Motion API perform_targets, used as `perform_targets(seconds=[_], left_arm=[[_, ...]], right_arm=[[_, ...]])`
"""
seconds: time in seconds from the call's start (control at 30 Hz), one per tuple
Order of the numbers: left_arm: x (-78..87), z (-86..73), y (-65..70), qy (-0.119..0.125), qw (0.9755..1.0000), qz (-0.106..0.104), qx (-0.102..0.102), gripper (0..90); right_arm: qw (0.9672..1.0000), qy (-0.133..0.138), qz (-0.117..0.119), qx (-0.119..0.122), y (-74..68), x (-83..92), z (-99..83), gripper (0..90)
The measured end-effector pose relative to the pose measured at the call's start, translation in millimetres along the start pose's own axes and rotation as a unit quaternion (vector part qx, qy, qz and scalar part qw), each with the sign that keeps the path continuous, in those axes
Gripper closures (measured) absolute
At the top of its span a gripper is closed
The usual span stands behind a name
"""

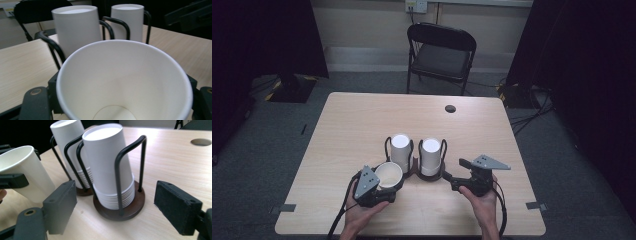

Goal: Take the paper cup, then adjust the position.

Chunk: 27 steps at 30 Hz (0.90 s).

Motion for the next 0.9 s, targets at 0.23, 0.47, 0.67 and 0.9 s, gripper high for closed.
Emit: perform_targets(seconds=[0.23, 0.47, 0.67, 0.9], left_arm=[[12.6, 0.7, -25.7, 0.012, 0.9982, 0.053, 0.024, 23.0], [19.4, 1.5, -48.5, 0.020, 0.9951, 0.087, 0.042, 23.2], [20.3, 4.0, -66.2, 0.031, 0.9919, 0.109, 0.057, 23.2], [23.1, 6.5, -80.6, 0.036, 0.9886, 0.131, 0.065, 23.2]], right_arm=[[0.9996, 0.017, -0.024, -0.001, 6.7, -0.5, -10.4, 14.3], [0.9988, 0.021, -0.044, -0.007, 14.0, -1.4, -19.5, 14.4], [0.9981, 0.017, -0.059, -0.011, 19.0, -1.3, -26.0, 14.6], [0.9973, 0.018, -0.070, -0.011, 21.9, -3.0, -33.8, 14.6]])
Point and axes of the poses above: each handheld gripper's, and its own axes: x roughly backward along the jaws, z roughly out of its top, y roughly to its right, the point moved 2 cm from there along -x, roughly forward along the jaws, and after that the axes turned 5 degrees about -z, right-handed, at the moved point
